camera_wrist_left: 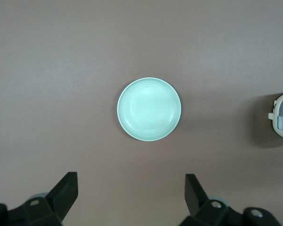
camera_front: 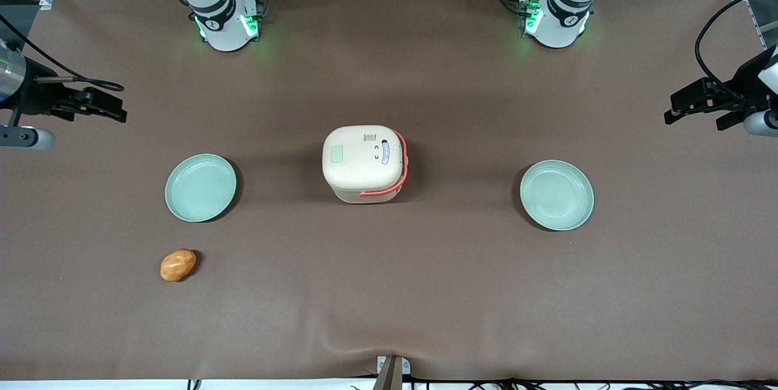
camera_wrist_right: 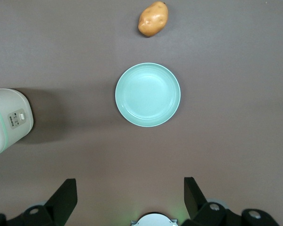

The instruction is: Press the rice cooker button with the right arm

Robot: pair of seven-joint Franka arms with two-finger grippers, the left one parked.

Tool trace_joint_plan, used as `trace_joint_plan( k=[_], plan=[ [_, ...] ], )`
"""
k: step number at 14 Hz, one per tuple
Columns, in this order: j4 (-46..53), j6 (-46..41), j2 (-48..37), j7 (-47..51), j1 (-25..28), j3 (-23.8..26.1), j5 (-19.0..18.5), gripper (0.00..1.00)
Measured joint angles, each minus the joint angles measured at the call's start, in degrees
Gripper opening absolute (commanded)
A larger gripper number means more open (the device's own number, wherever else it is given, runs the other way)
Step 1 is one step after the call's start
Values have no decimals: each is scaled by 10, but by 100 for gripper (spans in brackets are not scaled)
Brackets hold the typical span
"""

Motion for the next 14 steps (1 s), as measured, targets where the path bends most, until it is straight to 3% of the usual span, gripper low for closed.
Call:
trace_joint_plan(
  k=[14],
  plan=[
    [26,-2,0,-4,32,0,1,100]
  ],
)
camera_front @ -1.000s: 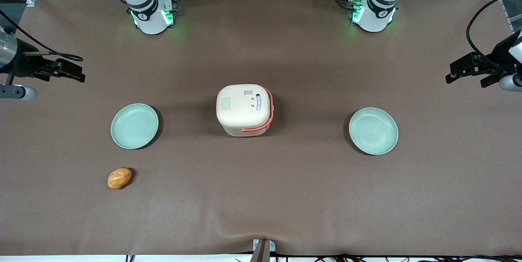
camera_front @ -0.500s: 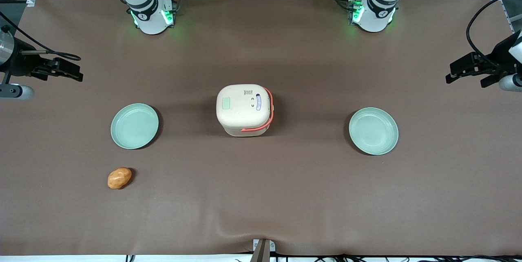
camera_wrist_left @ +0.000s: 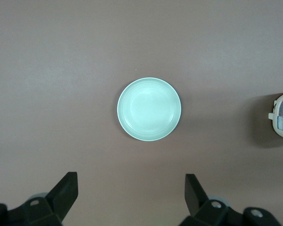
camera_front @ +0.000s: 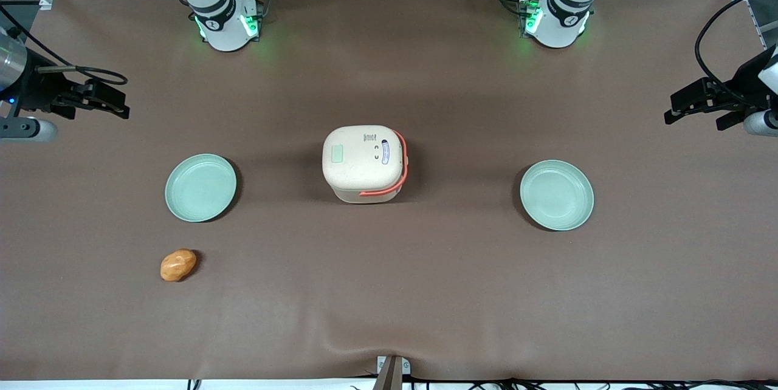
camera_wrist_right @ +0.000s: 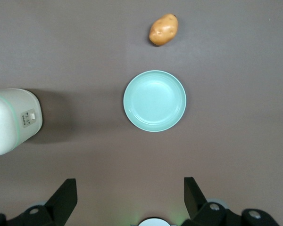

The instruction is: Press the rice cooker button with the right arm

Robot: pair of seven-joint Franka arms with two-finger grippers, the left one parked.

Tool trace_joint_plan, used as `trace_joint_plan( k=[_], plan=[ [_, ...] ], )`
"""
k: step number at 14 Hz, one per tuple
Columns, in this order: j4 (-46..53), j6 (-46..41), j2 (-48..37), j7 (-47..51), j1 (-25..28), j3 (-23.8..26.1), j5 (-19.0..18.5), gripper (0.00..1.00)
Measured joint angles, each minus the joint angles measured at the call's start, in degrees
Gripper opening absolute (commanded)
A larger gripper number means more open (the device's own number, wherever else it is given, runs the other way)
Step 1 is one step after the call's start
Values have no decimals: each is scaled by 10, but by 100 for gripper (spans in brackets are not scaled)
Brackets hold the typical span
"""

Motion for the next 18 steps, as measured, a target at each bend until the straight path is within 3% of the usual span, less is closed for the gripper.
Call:
trace_joint_plan(
  k=[5,11,13,14,18],
  plan=[
    [2,-4,5,0,42,5,5,100],
    [1,-6,54,1,139,8,6,100],
    [1,5,82,18,170,8,6,63],
    [1,9,95,51,185,8,6,49],
    [1,28,133,163,237,10,8,17]
  ],
)
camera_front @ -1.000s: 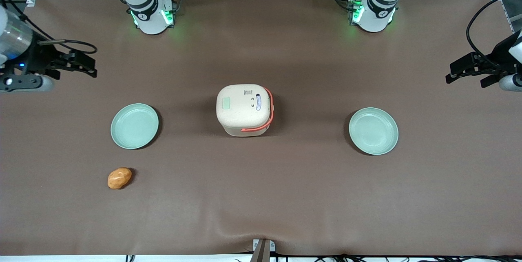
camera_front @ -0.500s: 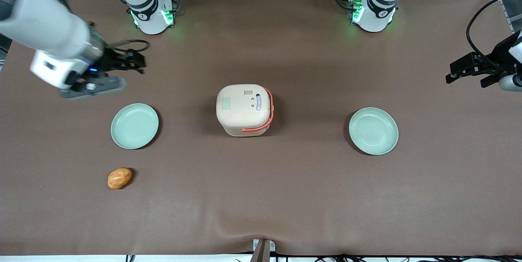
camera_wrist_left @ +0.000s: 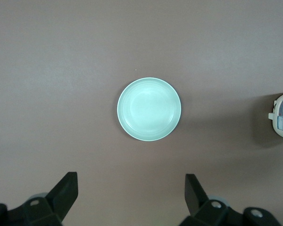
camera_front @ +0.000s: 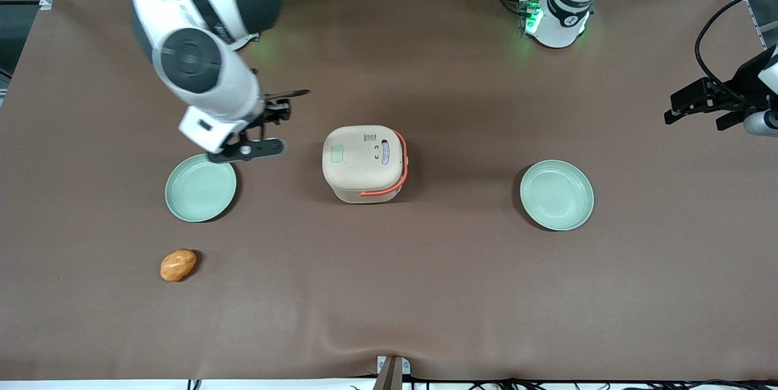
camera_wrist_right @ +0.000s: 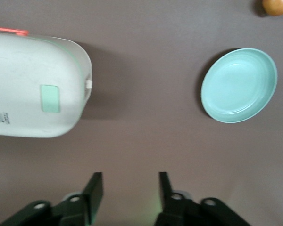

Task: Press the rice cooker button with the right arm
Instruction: 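Move the right gripper toward the white rice cooker's lid button, then lower the right gripper onto the rice cooker button and press down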

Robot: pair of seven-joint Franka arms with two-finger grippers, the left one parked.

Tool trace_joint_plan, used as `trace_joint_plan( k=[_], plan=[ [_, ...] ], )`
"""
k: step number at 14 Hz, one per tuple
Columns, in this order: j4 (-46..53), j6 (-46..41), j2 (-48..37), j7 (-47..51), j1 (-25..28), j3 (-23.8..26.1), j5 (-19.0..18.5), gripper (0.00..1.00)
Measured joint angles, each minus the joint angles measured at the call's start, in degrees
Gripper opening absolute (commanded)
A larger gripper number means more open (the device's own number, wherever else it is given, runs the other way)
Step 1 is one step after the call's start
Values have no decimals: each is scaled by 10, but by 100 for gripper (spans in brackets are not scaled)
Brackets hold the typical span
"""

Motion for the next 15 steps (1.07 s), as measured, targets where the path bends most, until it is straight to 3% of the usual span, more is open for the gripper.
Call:
trace_joint_plan(
  k=[2,4,7,15],
  plan=[
    [0,15,15,14,17,1,15,6],
    [0,31,32,16,23,1,47,1],
    [-1,63,59,16,23,0,69,0],
    [-1,142,121,16,38,1,71,0]
  ],
)
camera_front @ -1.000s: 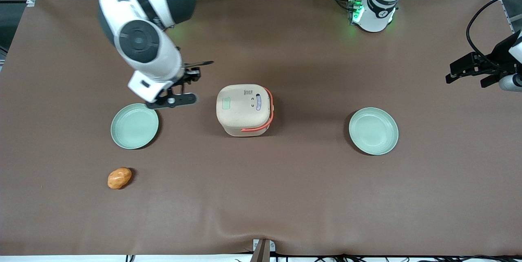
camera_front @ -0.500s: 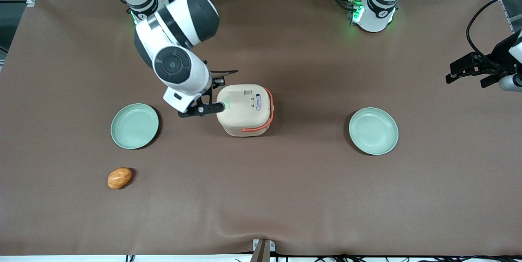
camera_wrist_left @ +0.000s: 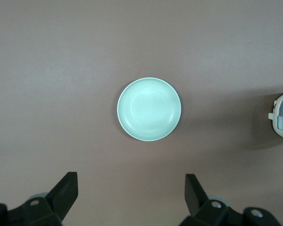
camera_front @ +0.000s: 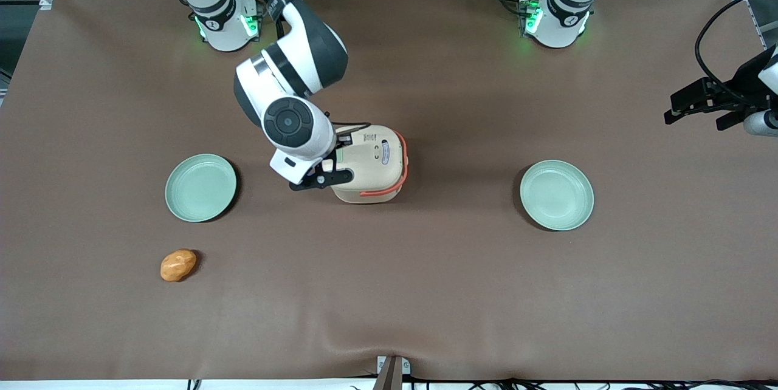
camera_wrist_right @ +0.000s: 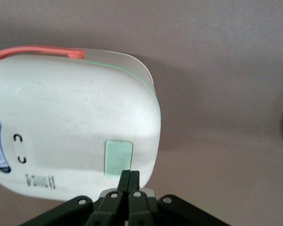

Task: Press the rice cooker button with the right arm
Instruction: 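Lower the right gripper onto the rice cooker button and press down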

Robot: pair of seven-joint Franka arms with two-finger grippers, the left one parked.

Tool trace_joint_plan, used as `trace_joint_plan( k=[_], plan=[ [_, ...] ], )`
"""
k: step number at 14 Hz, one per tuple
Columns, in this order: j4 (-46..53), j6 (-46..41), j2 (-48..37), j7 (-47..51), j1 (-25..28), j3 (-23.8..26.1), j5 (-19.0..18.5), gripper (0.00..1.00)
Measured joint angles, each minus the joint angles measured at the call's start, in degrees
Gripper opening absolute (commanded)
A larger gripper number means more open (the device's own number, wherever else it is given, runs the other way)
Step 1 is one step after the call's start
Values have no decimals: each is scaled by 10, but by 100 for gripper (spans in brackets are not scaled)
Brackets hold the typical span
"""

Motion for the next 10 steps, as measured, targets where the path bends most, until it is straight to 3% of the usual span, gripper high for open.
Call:
trace_joint_plan(
  k=[10],
  plan=[
    [0,12,14,0,6,0,1,0]
  ],
)
